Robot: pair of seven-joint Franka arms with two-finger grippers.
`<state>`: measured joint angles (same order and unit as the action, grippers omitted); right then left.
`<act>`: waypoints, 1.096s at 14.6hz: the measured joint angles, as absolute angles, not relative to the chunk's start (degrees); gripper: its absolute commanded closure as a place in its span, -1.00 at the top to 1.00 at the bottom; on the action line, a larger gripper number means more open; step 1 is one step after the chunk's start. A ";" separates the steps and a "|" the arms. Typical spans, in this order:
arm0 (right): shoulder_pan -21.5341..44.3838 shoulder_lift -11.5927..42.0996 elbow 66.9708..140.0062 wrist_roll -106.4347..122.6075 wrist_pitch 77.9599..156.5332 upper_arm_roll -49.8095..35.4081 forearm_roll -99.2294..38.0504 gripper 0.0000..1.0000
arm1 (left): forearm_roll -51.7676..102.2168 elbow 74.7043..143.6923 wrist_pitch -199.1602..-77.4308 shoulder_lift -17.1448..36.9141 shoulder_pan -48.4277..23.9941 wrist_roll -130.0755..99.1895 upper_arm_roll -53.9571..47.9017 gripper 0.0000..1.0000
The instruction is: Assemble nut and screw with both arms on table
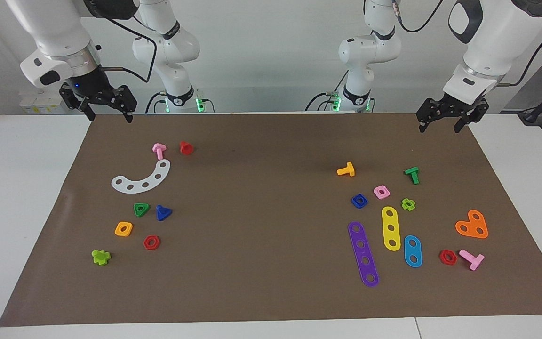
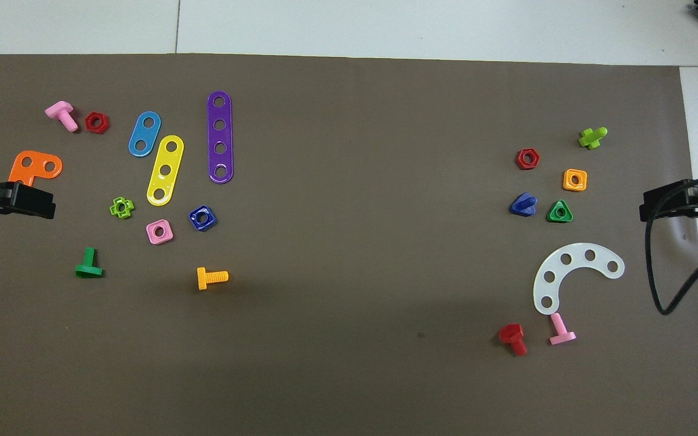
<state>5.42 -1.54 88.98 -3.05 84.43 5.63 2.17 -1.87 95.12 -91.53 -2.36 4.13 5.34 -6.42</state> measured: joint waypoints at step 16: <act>9.98 7.14 107.01 0.36 117.90 5.49 0.59 1.00 | -1.87 95.12 -91.53 -2.36 4.14 5.34 -6.42 1.00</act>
